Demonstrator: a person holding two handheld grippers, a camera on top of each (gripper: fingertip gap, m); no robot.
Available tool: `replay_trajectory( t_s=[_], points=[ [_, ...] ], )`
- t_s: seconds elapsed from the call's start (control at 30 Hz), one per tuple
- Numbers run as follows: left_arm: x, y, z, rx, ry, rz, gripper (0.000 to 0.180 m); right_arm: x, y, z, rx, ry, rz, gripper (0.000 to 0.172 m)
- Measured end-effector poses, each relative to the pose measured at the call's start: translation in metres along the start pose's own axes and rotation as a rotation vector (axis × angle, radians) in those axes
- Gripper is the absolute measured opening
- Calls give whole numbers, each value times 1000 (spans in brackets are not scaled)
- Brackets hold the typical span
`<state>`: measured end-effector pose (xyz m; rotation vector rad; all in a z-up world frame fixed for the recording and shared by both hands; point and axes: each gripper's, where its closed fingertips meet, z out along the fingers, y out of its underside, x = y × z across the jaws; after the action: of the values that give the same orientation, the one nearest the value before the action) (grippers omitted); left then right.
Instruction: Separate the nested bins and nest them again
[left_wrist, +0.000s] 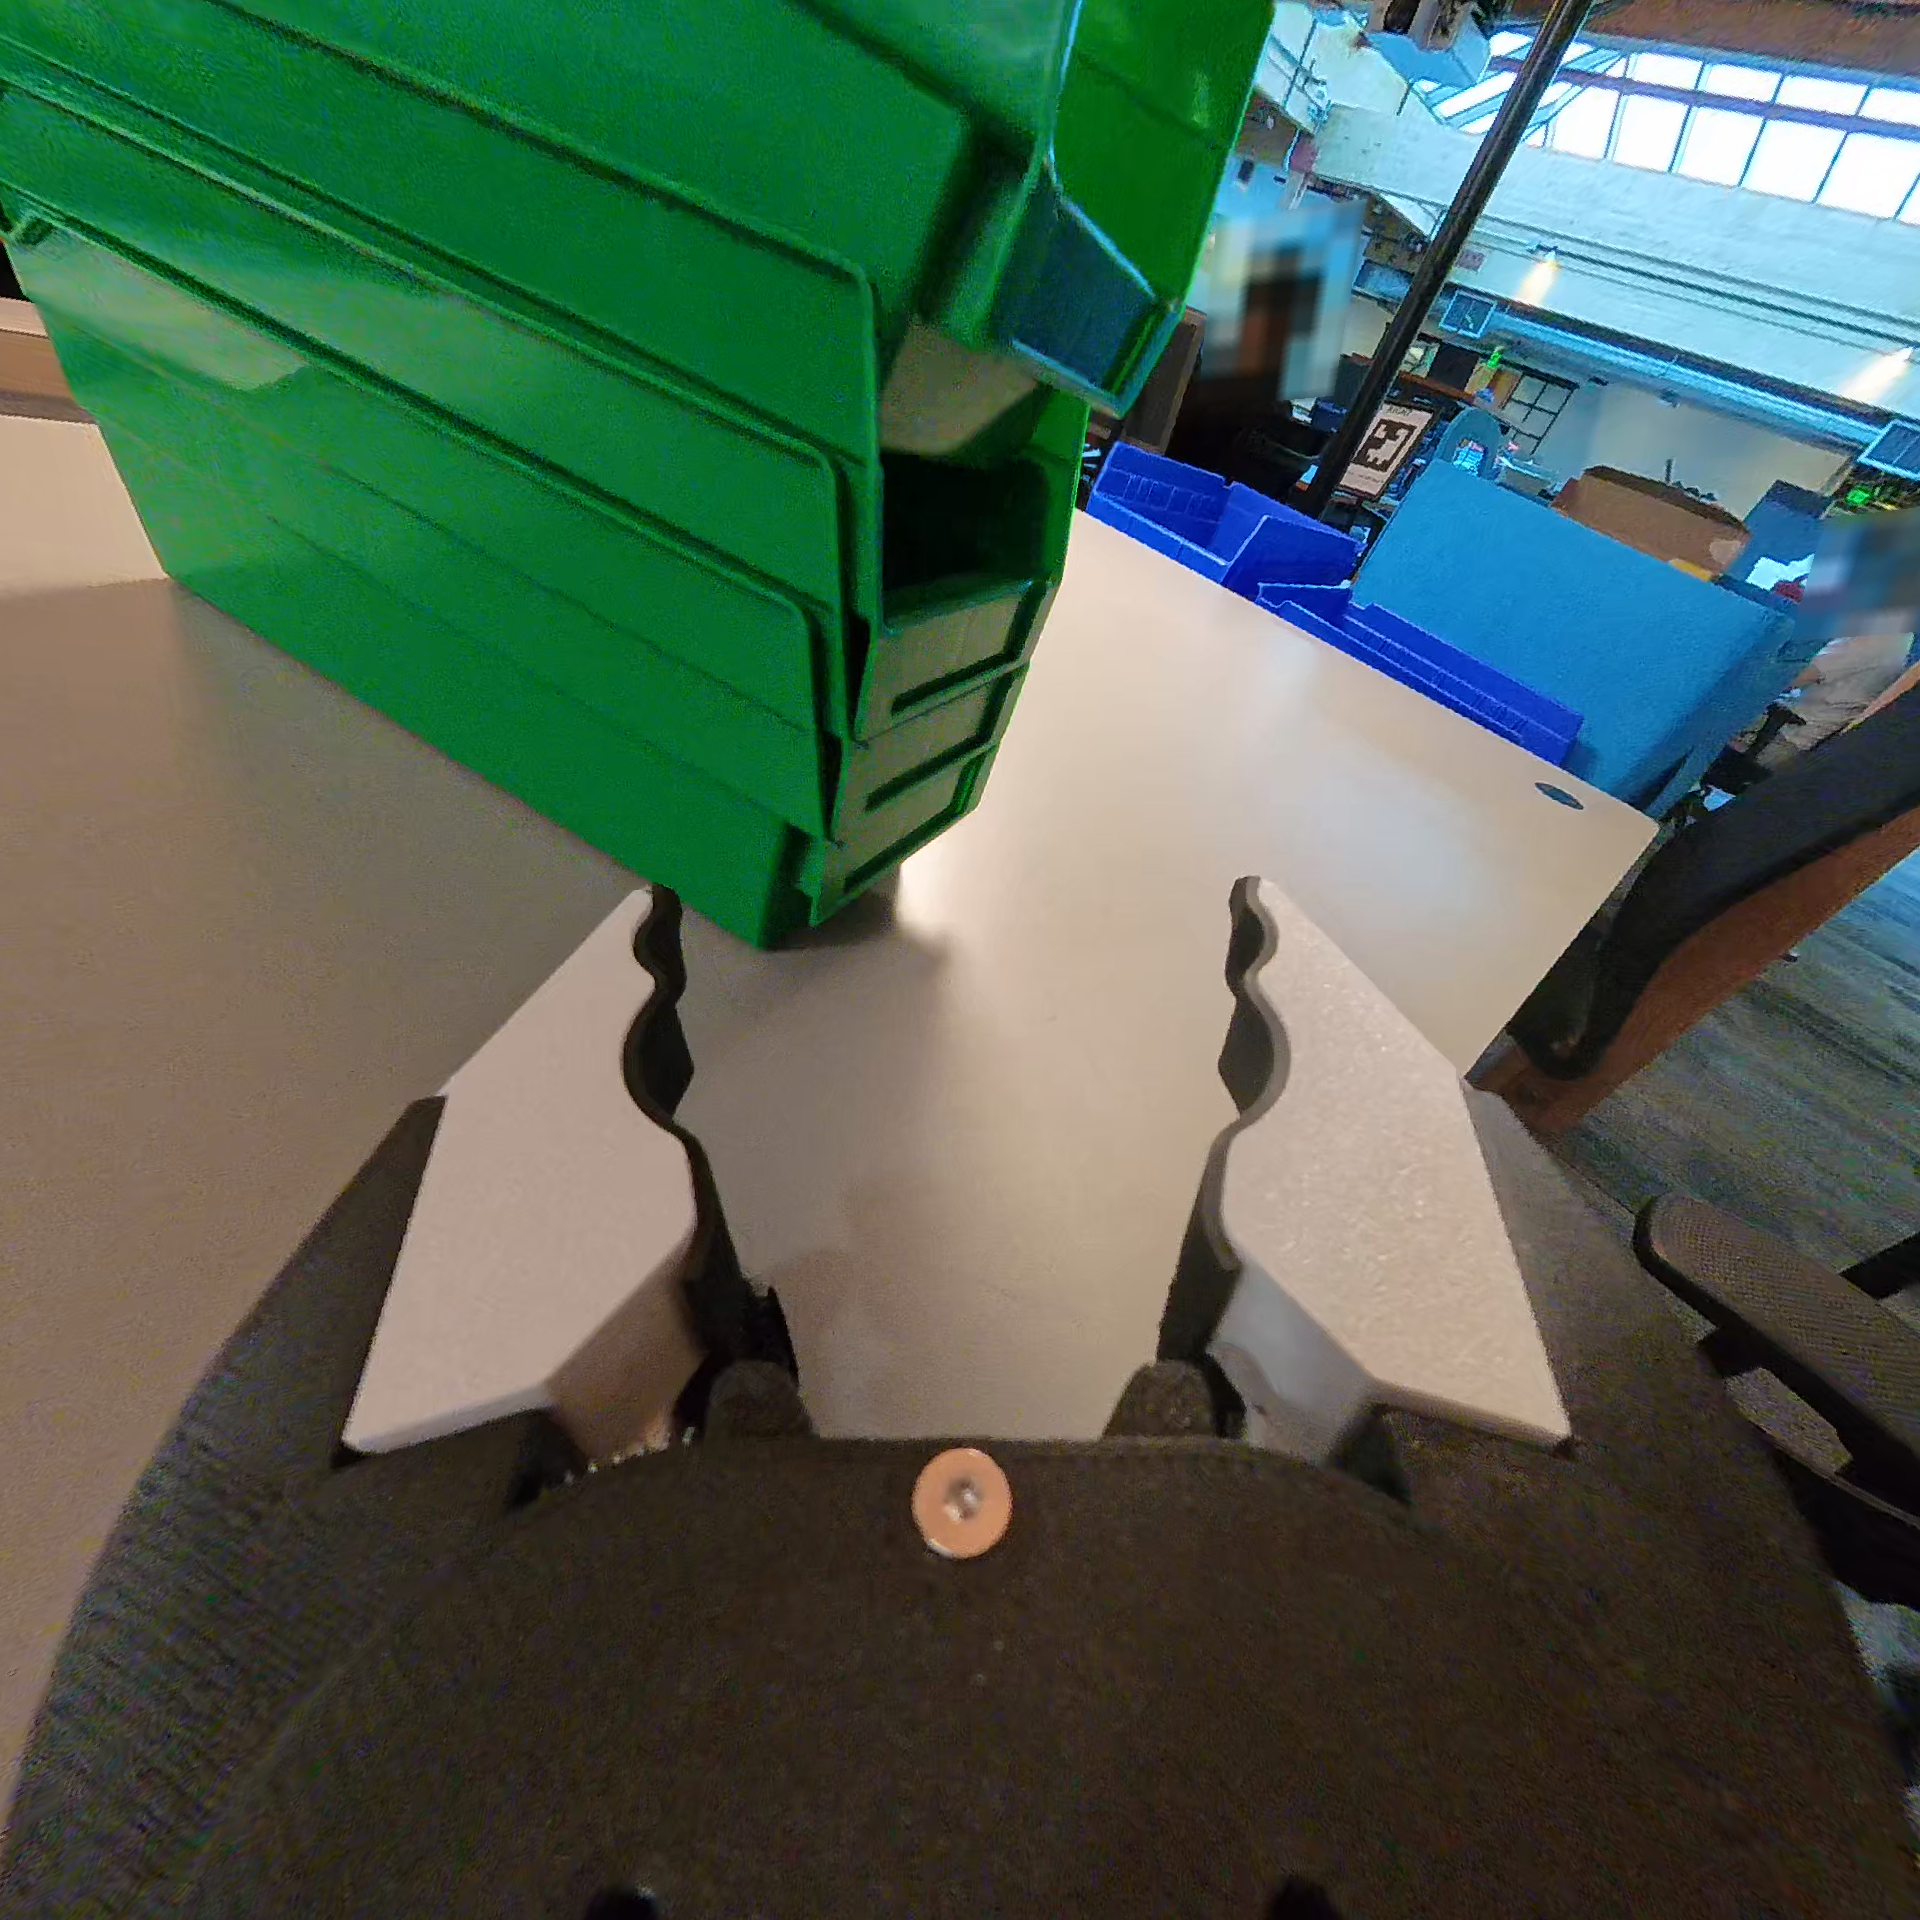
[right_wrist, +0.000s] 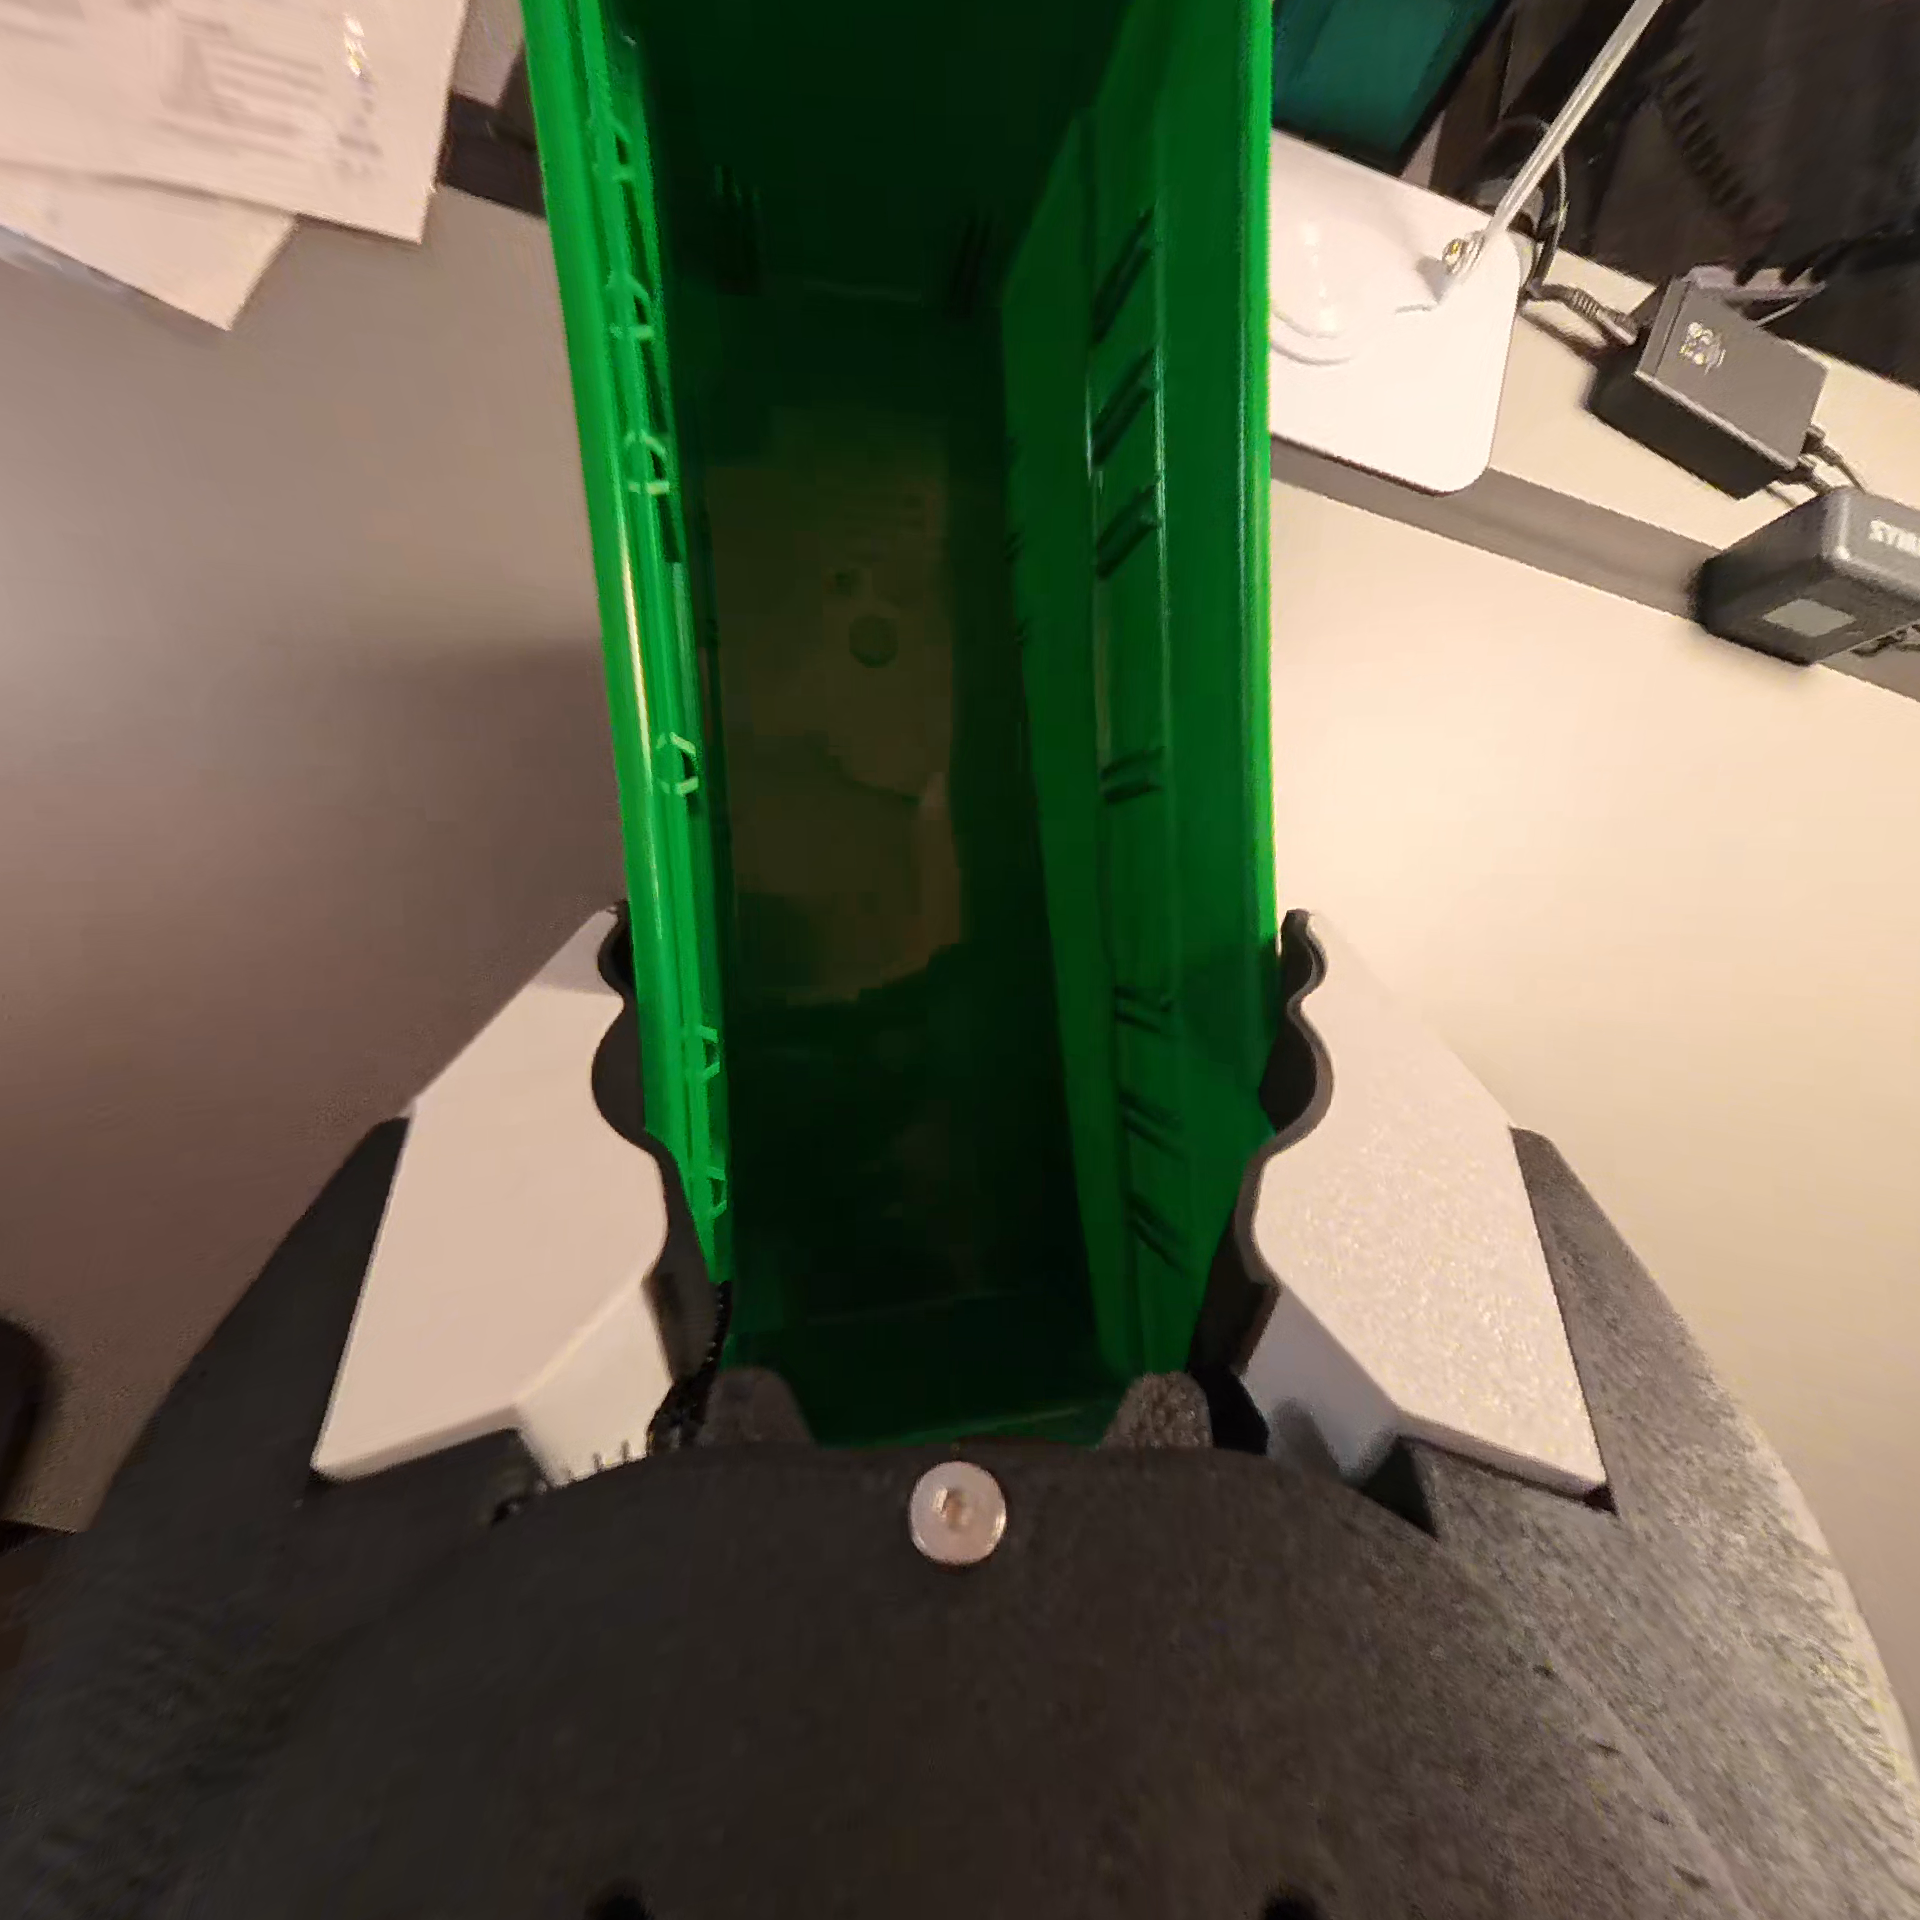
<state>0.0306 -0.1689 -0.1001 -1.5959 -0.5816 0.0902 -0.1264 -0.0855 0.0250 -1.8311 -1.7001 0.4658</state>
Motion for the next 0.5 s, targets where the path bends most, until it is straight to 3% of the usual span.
replay_trajectory(
  t_s=[0.2, 0.5],
  points=[
    [0, 0, 0, 3, 2, 0, 104, -9, 8, 18, 23, -17, -23, 130],
    [0, -2, -1, 12, 11, -10, 104, -33, -6, -7, 158, -177, -83, 137]
  ],
)
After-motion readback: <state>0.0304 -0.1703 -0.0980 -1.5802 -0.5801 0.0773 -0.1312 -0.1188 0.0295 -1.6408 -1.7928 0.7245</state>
